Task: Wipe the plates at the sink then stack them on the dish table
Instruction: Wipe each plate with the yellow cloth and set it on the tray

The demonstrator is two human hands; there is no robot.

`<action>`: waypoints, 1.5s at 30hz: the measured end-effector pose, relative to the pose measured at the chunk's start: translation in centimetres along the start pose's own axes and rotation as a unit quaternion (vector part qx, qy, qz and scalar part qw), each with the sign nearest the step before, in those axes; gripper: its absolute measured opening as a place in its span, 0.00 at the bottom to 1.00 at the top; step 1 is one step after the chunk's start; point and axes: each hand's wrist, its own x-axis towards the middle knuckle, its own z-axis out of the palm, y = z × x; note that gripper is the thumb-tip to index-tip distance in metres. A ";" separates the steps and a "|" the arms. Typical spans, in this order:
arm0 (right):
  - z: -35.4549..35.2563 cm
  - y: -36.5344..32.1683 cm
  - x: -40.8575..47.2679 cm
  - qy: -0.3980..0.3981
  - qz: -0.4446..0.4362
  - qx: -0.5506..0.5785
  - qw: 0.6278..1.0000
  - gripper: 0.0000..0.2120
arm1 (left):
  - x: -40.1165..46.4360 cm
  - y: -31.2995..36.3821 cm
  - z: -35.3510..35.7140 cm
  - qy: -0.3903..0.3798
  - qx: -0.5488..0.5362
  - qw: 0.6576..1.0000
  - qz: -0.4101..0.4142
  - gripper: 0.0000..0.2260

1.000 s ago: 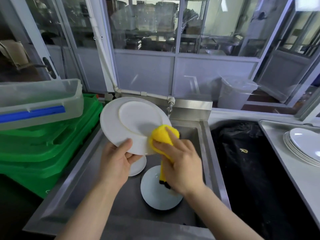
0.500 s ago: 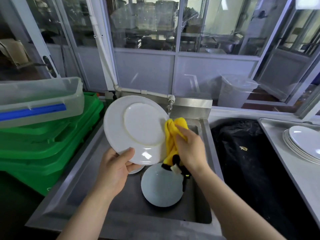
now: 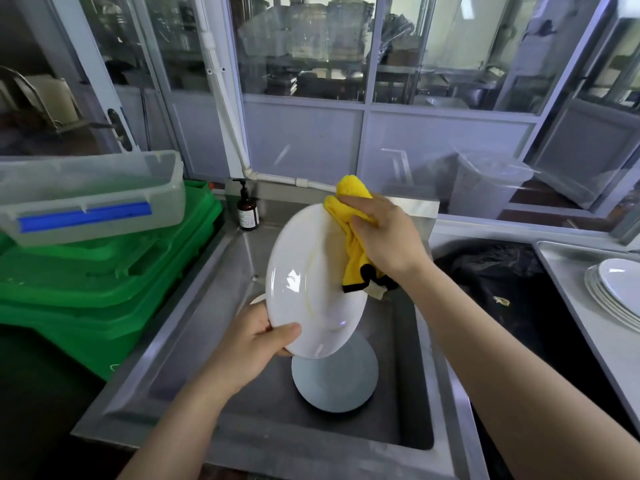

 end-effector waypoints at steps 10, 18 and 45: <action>3.7 -5.4 -7.5 -0.101 -0.221 -0.132 0.961 0.20 | 0.4 0.0 -0.2 0.023 0.026 0.999 0.006 0.13; 4.0 -3.1 -5.7 -0.007 -0.199 -0.113 0.973 0.20 | 0.4 -0.7 -0.5 0.005 -0.053 0.998 -0.031 0.14; 3.0 4.4 -6.9 0.016 0.108 -0.004 0.994 0.13 | 0.0 -1.8 -0.8 0.043 -0.224 0.972 -0.060 0.16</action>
